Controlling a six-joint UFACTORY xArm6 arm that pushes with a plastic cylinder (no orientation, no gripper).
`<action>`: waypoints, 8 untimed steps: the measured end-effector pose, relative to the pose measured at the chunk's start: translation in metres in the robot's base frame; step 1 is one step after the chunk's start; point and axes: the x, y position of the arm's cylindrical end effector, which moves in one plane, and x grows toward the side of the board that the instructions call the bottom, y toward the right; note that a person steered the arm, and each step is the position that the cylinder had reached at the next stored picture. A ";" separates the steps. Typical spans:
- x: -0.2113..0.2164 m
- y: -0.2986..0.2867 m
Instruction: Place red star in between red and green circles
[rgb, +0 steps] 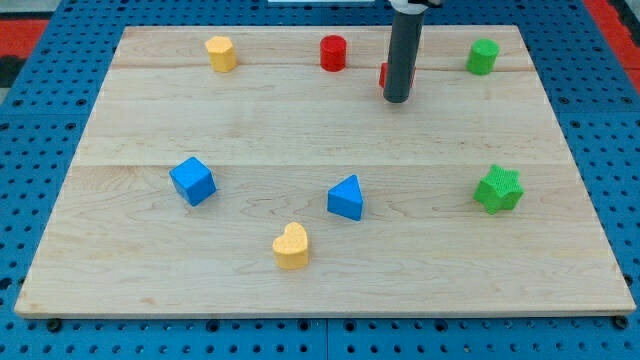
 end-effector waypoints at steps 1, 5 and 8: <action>-0.009 0.002; -0.017 0.013; -0.019 -0.030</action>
